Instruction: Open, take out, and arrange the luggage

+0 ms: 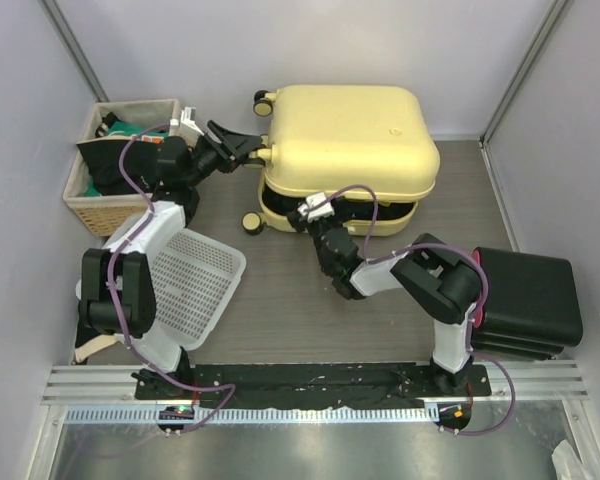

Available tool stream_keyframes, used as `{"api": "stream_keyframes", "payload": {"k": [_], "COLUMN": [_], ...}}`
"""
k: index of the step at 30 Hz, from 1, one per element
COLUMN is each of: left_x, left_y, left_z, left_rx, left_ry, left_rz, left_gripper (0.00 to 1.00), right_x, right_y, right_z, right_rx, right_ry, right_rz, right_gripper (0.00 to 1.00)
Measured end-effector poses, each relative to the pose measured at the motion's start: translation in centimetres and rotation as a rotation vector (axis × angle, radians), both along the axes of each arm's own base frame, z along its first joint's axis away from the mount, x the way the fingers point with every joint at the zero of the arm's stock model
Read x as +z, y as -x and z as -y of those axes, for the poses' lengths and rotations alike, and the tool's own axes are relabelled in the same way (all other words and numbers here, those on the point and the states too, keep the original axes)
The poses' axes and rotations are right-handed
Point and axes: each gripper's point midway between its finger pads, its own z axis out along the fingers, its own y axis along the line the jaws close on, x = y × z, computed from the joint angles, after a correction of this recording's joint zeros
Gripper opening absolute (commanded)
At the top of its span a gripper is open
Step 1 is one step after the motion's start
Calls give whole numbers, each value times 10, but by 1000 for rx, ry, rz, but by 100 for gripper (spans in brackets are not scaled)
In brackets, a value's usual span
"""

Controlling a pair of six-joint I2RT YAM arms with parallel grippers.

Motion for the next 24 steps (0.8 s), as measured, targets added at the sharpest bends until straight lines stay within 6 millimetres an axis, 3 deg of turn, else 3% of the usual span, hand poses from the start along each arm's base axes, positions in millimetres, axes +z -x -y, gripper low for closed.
{"api": "stream_keyframes", "payload": {"k": [1, 4, 8, 12, 14, 18, 21, 24], "left_x": [-3, -1, 20, 29, 14, -41, -79, -104], "left_y": [3, 17, 54, 90, 100, 117, 125, 124], "left_z": [-1, -1, -9, -8, 3, 39, 67, 94], "left_rx": [7, 13, 40, 89, 91, 15, -60, -125], "left_ry": [-29, -116, -228, -349, -427, -602, -748, -868], "left_rz": [0, 36, 162, 318, 360, 396, 441, 498], "left_gripper": [78, 99, 100, 100, 100, 100, 100, 100], "right_x": [10, 24, 53, 110, 144, 190, 210, 218], "right_y": [-8, -28, -49, -61, -66, -82, -96, -105], "right_z": [4, 26, 58, 68, 68, 81, 90, 96], "right_rx": [-19, -73, -124, -101, -77, -60, -43, -29], "right_ry": [-7, -23, -52, -105, -137, -182, -200, -209], "right_rz": [20, 46, 93, 163, 196, 216, 193, 161], "right_gripper": [96, 96, 96, 96, 96, 96, 96, 96]}}
